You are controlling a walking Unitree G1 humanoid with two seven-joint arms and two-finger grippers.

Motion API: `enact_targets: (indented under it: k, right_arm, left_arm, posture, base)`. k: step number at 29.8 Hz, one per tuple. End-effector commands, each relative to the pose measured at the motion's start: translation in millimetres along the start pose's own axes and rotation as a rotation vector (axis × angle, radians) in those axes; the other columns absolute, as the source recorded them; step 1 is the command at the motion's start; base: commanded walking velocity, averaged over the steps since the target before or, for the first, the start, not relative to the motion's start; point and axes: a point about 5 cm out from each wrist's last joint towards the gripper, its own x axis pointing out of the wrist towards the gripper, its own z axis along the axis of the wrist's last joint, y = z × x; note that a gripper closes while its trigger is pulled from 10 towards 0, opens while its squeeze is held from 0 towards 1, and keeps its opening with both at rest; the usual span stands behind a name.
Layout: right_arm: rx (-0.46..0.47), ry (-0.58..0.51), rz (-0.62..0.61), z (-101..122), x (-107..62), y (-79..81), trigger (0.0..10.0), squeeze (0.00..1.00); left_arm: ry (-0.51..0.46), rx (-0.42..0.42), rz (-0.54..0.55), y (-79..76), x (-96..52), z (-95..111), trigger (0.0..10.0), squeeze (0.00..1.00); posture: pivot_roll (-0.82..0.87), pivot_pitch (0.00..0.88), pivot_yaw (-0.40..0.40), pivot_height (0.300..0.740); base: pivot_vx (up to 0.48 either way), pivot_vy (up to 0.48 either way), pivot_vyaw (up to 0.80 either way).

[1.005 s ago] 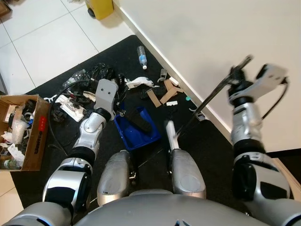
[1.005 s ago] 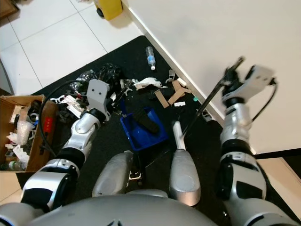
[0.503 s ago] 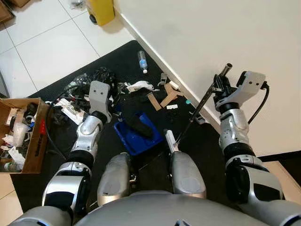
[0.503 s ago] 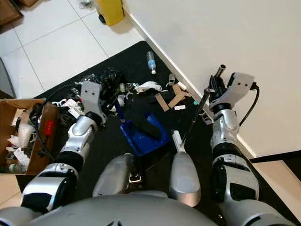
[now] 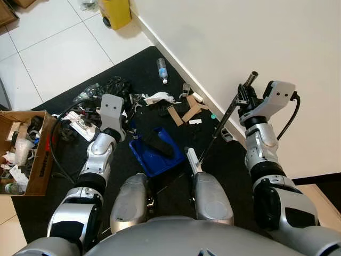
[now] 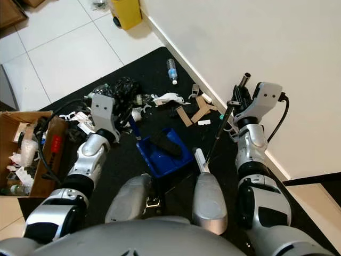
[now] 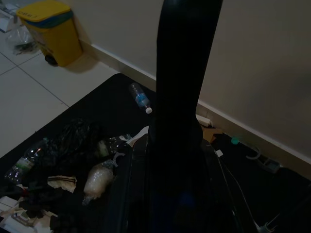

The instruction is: Sweep floor

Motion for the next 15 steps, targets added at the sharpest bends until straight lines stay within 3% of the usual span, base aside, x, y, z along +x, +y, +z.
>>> enact_targets:
  k: [1, 8, 9, 15]
  right_arm:
    - [0.030, 0.071, -0.014, -14.8, -5.9, 0.7, 10.0, 0.00]
    - [0.033, 0.074, -0.013, -15.1, -5.3, 1.3, 10.0, 0.00]
    - [0.034, 0.074, -0.013, -15.2, -5.2, 1.3, 10.0, 0.00]
    - [0.036, 0.077, -0.015, -15.1, -4.8, 0.7, 10.0, 0.00]
  left_arm:
    - [0.054, -0.034, -0.002, -5.8, -4.6, -12.5, 10.0, 0.00]
    - [0.063, -0.044, 0.000, -5.4, -7.3, -15.6, 10.0, 0.00]
    - [0.065, -0.048, 0.003, -5.2, -7.5, -16.0, 10.0, 1.00]
    - [0.076, -0.039, 0.008, -3.9, -8.4, -18.0, 10.0, 1.00]
  posture:
    - [0.01, 0.039, 0.015, 0.740]
    - [0.01, 0.038, 0.014, 0.740]
    - [0.01, 0.037, 0.014, 0.740]
    - [0.01, 0.033, 0.014, 0.740]
  base:
    - [0.000, 0.000, 0.00]
    - [0.000, 0.000, 0.00]
    - [0.000, 0.000, 0.00]
    - [0.000, 0.000, 0.00]
